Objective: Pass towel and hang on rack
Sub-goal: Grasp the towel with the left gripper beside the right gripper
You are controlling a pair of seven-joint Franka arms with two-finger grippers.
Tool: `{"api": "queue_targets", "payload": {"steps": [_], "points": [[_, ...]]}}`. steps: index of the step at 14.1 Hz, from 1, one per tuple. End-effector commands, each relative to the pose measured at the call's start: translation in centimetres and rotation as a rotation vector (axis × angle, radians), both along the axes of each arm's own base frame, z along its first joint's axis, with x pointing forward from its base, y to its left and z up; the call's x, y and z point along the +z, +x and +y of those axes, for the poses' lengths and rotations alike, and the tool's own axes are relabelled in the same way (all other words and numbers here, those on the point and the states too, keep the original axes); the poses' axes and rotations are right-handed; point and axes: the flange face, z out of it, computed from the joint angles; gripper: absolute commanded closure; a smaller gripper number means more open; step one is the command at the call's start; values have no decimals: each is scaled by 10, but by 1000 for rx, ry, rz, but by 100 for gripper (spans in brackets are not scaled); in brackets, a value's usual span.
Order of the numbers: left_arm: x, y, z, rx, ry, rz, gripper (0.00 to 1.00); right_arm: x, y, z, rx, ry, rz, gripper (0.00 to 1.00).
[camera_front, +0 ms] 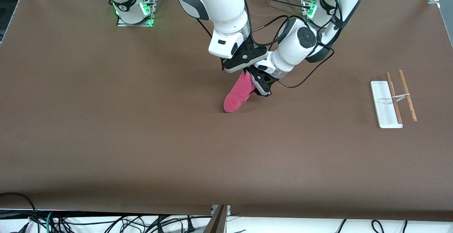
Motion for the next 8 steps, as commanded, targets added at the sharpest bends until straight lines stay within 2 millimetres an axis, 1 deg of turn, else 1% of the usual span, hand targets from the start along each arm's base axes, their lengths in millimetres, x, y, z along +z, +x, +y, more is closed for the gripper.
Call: {"api": "queue_targets", "payload": {"steps": [1, 2, 3, 4, 5, 7, 8], "points": [[31, 15, 26, 19, 11, 3, 100, 1, -8, 6, 5, 0, 6, 100], [37, 19, 34, 26, 17, 11, 100, 1, -7, 6, 0, 1, 7, 100], [43, 19, 40, 27, 26, 18, 100, 1, -6, 5, -5, 0, 7, 81], [49, 21, 47, 32, 33, 26, 100, 1, -4, 3, -5, -4, 9, 72], [55, 21, 52, 35, 40, 32, 100, 1, -2, 0, -4, -10, 8, 1], [68, 26, 71, 51, 57, 52, 100, 1, 0, -2, -7, -18, 4, 0], [74, 28, 81, 60, 65, 67, 100, 3, 6, -9, -21, -21, -1, 0]]}}
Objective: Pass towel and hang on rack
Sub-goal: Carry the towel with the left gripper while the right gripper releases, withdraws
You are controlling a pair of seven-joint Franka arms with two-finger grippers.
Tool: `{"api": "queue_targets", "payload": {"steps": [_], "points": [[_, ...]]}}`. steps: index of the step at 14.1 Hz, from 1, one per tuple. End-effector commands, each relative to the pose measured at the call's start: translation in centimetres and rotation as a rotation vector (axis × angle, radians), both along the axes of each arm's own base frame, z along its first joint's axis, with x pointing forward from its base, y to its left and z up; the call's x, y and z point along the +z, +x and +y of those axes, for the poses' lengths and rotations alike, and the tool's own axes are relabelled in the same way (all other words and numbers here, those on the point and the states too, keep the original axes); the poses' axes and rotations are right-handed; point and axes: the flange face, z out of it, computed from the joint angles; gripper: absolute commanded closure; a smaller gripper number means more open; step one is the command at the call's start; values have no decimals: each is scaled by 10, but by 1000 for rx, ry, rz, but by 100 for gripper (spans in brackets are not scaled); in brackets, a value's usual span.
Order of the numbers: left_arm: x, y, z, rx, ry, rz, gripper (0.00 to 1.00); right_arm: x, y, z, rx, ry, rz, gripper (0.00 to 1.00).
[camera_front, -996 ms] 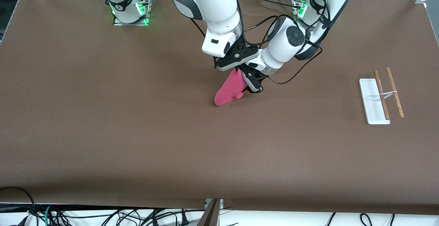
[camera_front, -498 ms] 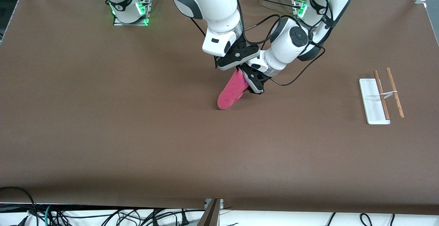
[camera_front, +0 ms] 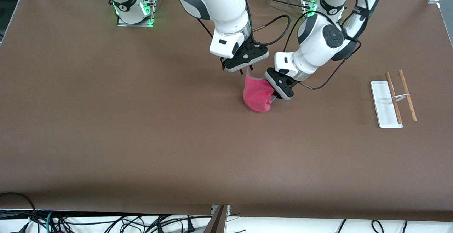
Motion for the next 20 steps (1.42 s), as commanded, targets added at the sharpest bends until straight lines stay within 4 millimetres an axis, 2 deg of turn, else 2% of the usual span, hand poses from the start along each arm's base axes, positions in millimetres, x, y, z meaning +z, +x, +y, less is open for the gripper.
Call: {"api": "queue_targets", "payload": {"steps": [1, 3, 5, 8, 10, 12, 14, 16, 17, 18, 20], "points": [[25, 4, 33, 19, 20, 25, 100, 5, 18, -19, -44, -17, -12, 0], [33, 13, 74, 19, 44, 47, 100, 2, 46, -49, -100, -39, -2, 0], [38, 26, 136, 10, 62, 52, 100, -4, 67, -82, -96, -88, 33, 0], [41, 30, 213, 42, 76, 101, 100, -4, 102, -134, -91, -120, 44, 0], [49, 25, 256, 53, 83, 129, 100, -3, 132, -188, -170, -139, 74, 0], [56, 21, 301, 36, 73, 152, 100, 2, 151, -249, -212, -181, 122, 0], [59, 16, 347, 13, 49, 192, 100, 12, 161, -317, -145, -229, 172, 0], [58, 14, 395, -14, 15, 216, 100, 24, 165, -391, -169, -246, 209, 0], [56, 12, 414, -19, -3, 234, 100, 30, 163, -413, -198, -244, 204, 0], [55, 12, 433, -20, -22, 245, 100, 46, 158, -429, -223, -243, 193, 0], [54, 18, 467, -61, -38, 269, 100, 62, 147, -438, -230, -248, 182, 0]]}}
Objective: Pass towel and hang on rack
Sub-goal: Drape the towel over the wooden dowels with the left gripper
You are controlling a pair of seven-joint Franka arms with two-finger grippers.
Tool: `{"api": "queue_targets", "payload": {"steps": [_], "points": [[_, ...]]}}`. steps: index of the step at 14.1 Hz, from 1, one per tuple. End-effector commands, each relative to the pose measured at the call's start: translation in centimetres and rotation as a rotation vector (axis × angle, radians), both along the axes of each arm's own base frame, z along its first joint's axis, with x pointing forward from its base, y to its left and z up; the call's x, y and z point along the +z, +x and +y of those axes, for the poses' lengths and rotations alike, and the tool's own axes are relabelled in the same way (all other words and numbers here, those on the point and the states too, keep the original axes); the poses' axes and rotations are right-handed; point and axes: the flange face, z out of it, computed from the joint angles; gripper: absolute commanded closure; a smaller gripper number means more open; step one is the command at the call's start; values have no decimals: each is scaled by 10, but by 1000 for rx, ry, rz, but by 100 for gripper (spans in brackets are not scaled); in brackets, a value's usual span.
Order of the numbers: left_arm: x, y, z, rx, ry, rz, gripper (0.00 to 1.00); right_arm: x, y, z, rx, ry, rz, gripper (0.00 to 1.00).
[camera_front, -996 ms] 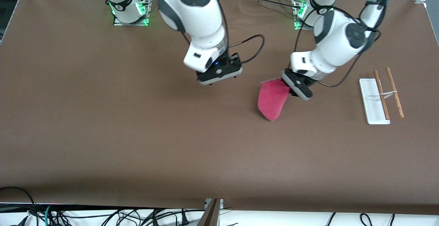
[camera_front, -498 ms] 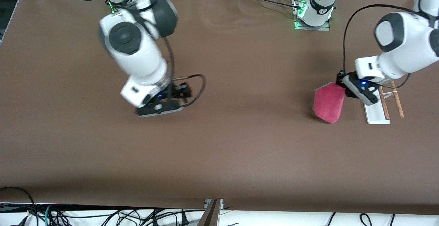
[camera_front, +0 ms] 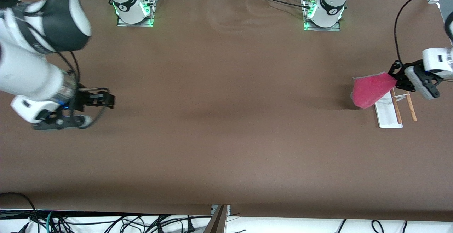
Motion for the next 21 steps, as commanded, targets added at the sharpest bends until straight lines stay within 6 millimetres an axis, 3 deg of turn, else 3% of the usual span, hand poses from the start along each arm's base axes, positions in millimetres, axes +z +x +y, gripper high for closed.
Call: {"api": "queue_targets", "payload": {"steps": [1, 3, 5, 9, 13, 16, 20, 21], "points": [[-4, 19, 51, -71, -49, 27, 100, 28, -34, 0, 8, -15, 5, 0], [-19, 19, 89, -96, -88, 27, 100, 45, -44, -14, -16, -27, 9, 0], [-31, 23, 124, -153, -95, -2, 100, 70, -47, -57, -102, -36, -46, 0], [-30, 17, 175, -184, -130, 2, 100, 87, -65, -94, -177, 46, -19, 0], [-72, 12, 216, -236, -190, -40, 100, 62, -82, -99, -197, 63, 43, 0], [-68, 1, 240, -292, -148, -59, 100, 57, -89, -100, -197, 54, 66, 0], [-96, 5, 268, -436, -92, -209, 100, 58, -93, -118, -82, 59, 62, 0], [-102, 8, 274, -461, -54, -242, 83, 61, -95, -119, -81, 56, 59, 0]]}}
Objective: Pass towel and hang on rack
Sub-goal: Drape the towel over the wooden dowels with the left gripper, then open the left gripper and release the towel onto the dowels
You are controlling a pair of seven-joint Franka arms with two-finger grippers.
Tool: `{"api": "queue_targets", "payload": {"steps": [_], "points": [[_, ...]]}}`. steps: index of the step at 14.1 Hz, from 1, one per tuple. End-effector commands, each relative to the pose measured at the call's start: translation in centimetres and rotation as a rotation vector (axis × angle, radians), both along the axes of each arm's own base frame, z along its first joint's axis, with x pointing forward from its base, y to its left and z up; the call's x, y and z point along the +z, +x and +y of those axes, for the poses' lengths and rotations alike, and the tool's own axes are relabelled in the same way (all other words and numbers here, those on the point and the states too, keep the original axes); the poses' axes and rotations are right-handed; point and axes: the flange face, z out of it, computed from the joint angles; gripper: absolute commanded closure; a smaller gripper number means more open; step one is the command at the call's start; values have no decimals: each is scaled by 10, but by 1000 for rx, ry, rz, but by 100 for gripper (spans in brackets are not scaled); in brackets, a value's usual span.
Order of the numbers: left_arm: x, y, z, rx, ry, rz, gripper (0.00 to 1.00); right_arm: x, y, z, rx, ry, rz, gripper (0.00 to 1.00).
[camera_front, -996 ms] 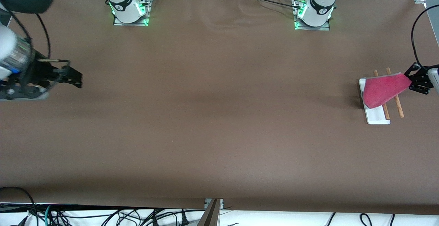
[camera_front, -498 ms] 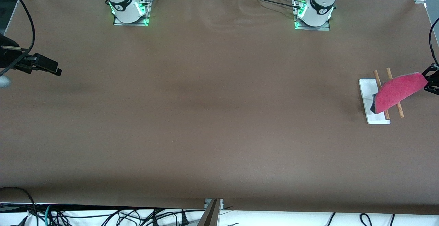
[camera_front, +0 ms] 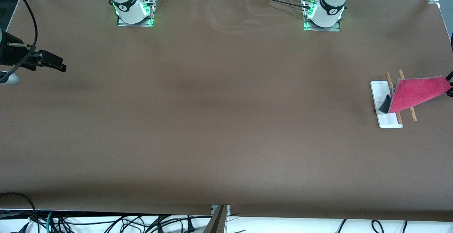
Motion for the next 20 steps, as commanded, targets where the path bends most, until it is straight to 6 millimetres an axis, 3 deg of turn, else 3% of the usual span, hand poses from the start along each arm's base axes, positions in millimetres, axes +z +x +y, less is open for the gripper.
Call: {"api": "queue_targets", "payload": {"steps": [1, 4, 6, 10, 12, 16, 18, 20], "points": [[-21, 11, 18, -98, 61, -111, 1, 7, -17, -13, 22, 3, -11, 0], [-22, 12, 19, -119, 57, -136, 0, 4, -22, -22, -8, 2, 5, 0], [-9, 28, 2, -156, 54, -167, 0, 3, -22, -24, -11, -1, 8, 0], [31, 54, -28, -207, 80, -227, 0, 2, -21, -22, 2, -46, 13, 0], [67, 61, -44, -205, 119, -244, 0, 3, -22, -20, 3, -45, 17, 0], [140, 85, -123, -198, 178, -234, 0, 4, -25, -14, 15, -45, 29, 0], [175, 85, -165, -71, 195, -163, 0, 4, -26, -14, 27, -45, 35, 0], [212, 85, -224, 63, 260, -112, 0, 2, -25, -17, 25, -43, 42, 0]]}}
